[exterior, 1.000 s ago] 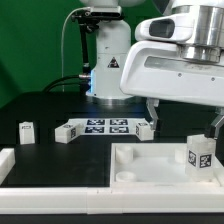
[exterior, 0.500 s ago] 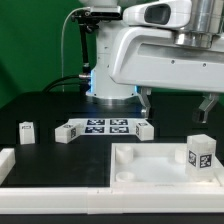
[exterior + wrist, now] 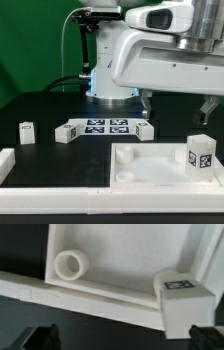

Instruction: Assemble one leg

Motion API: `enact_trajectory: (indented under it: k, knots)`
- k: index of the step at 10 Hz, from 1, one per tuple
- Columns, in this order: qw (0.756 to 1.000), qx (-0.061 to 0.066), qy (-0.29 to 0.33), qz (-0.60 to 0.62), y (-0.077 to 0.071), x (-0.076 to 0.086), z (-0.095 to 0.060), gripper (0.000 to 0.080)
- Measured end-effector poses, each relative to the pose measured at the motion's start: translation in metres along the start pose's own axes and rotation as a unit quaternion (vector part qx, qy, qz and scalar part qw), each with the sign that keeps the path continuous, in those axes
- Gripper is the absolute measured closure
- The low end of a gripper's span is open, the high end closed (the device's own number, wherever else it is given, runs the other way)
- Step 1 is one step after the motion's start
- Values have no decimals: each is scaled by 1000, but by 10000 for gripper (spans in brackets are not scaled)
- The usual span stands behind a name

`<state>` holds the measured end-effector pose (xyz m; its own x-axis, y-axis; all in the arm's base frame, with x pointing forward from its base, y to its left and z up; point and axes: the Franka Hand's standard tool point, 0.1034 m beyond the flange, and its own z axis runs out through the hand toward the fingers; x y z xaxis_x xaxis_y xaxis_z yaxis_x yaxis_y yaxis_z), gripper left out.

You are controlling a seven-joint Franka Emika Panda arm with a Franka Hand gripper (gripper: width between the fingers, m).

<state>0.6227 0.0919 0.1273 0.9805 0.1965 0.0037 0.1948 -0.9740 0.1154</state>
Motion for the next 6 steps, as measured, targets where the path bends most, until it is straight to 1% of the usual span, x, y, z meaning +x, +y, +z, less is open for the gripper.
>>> enact_trajectory:
  k: [2, 3, 6]
  knots:
    - [1000, 4, 3, 14, -17, 2, 0, 150]
    - [1000, 3, 4, 24, -20, 4, 1, 150]
    - [1000, 3, 3, 26, -17, 3, 2, 150]
